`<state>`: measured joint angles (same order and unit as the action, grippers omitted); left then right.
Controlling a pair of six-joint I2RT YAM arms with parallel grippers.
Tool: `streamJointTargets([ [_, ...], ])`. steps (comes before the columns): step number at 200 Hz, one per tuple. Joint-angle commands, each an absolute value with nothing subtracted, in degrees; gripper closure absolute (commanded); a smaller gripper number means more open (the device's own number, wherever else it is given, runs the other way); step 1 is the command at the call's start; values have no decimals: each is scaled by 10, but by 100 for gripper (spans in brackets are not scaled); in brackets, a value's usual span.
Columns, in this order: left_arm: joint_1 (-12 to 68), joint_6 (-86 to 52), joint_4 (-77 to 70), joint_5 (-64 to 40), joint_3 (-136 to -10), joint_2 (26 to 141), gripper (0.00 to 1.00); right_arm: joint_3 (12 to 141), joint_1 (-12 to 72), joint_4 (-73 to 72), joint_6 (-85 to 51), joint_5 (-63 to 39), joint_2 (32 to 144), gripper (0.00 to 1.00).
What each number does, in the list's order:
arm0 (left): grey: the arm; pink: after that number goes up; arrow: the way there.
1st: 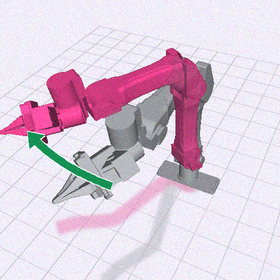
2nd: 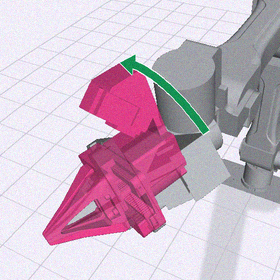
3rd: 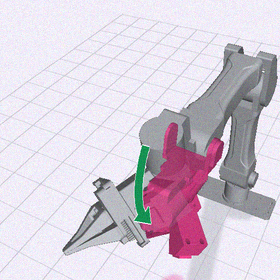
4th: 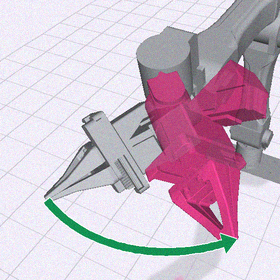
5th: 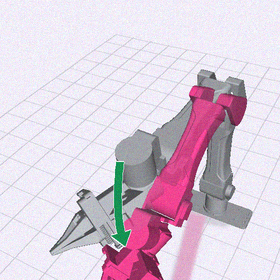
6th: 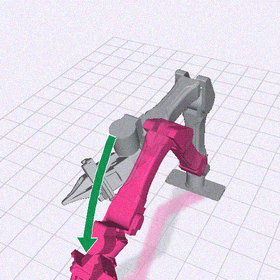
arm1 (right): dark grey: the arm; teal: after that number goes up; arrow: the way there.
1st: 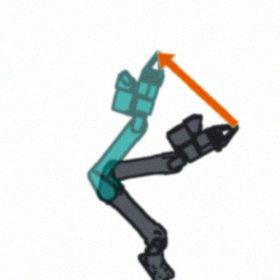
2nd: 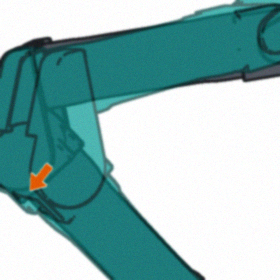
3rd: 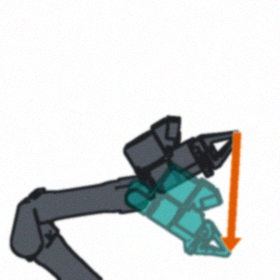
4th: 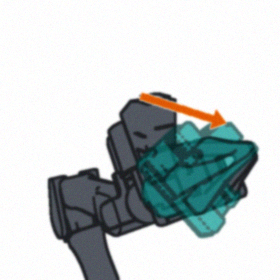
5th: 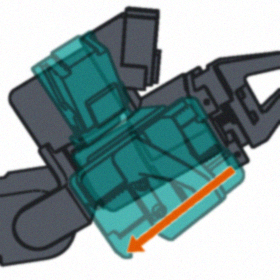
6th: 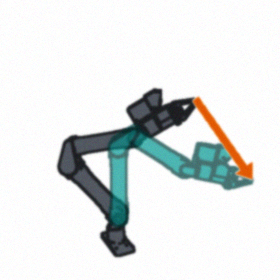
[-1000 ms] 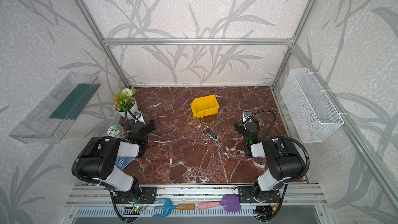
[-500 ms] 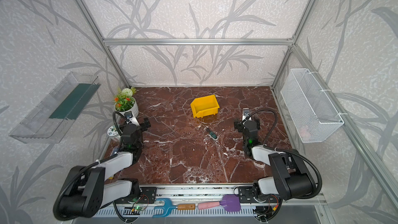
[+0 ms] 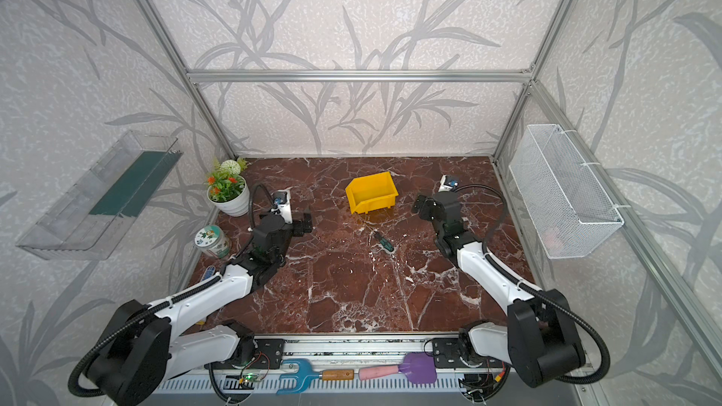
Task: Put the screwdriver in the bin
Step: Rotate the bin at the top-center of the table.
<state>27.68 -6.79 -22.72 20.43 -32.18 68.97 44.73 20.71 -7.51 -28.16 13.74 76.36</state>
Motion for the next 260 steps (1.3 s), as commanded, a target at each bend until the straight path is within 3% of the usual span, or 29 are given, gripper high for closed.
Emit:
streamJointTargets([
  [1, 295, -134, -56, 153, -379, 714, 1, 503, 271, 72, -362, 160, 829, 2],
  [43, 297, -325, 66, 77, -409, 723, 1, 641, 334, 114, -434, 102, 974, 17],
  [80, 298, -333, 92, 56, -389, 686, 1, 730, 346, 140, -480, 90, 1071, 25],
  [135, 303, -342, 90, 158, -366, 629, 1, 782, 346, 145, -525, 121, 1120, 25],
  [202, 308, -319, 106, 153, -393, 661, 1, 782, 349, 136, -514, 155, 1087, 22],
  [226, 311, -314, 119, 153, -420, 680, 1, 773, 347, 78, -517, 169, 1106, 22],
  [260, 319, -310, 131, 151, -450, 699, 1, 828, 346, 107, -503, 181, 1151, 25],
])
